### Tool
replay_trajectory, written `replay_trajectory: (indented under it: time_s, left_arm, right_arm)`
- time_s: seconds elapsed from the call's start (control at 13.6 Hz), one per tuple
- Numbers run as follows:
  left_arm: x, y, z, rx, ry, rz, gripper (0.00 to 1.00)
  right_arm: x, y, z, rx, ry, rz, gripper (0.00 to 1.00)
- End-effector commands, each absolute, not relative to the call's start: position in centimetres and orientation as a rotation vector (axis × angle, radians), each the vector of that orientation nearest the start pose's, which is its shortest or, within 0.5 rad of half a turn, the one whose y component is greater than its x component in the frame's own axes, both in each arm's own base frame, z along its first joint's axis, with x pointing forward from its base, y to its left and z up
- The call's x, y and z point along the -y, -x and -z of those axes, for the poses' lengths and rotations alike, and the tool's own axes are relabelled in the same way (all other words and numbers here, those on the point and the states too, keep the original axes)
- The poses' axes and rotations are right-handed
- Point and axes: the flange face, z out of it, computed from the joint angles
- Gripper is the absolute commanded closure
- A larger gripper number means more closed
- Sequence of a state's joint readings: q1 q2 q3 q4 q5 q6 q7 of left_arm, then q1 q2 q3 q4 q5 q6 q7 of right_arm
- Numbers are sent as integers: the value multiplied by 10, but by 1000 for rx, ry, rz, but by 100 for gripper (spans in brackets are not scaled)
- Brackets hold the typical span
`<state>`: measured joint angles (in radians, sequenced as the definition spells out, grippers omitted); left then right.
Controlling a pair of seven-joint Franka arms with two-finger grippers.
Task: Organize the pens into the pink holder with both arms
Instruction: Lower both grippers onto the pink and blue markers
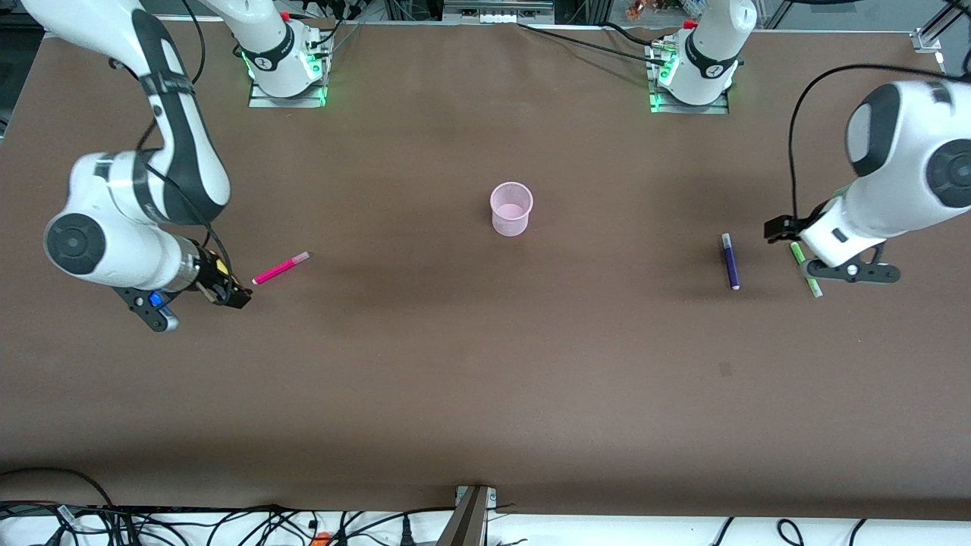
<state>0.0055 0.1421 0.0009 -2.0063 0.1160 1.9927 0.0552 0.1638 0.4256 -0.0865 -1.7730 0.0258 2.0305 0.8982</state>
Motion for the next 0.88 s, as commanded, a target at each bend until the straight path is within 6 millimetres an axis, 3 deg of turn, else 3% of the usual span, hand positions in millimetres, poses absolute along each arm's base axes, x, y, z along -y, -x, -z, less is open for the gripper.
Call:
replay_trajectory:
  time_s: [0.0, 0.15, 0.29, 0.44, 0.59, 0.66, 0.81]
  left_arm:
    - [-9, -546, -338, -210, 3031, -157, 0]
    - [-10, -552, -297, -218, 3039, -144, 0]
    - [-23, -558, -260, -196, 3053, -87, 0]
    - [-21, -552, -230, -210, 3060, -67, 0]
    - [-17, -553, -198, -228, 3066, -46, 0]
    - [-17, -553, -189, -232, 3069, -41, 0]
    - [-17, -552, -185, -235, 3069, -52, 1]
  right_arm:
    - [-53, -612, -285, -1417, 2886, -216, 0]
    - [-50, -602, -263, -1456, 2847, -141, 1]
    - [-49, -593, -251, -1490, 2834, -147, 1]
    - [-48, -588, -240, -1486, 2845, -168, 11]
    - [-47, -587, -226, -1487, 2847, -166, 12]
    - [-46, -585, -216, -1483, 2849, -163, 18]
    - [-45, -581, -203, -1482, 2852, -158, 18]
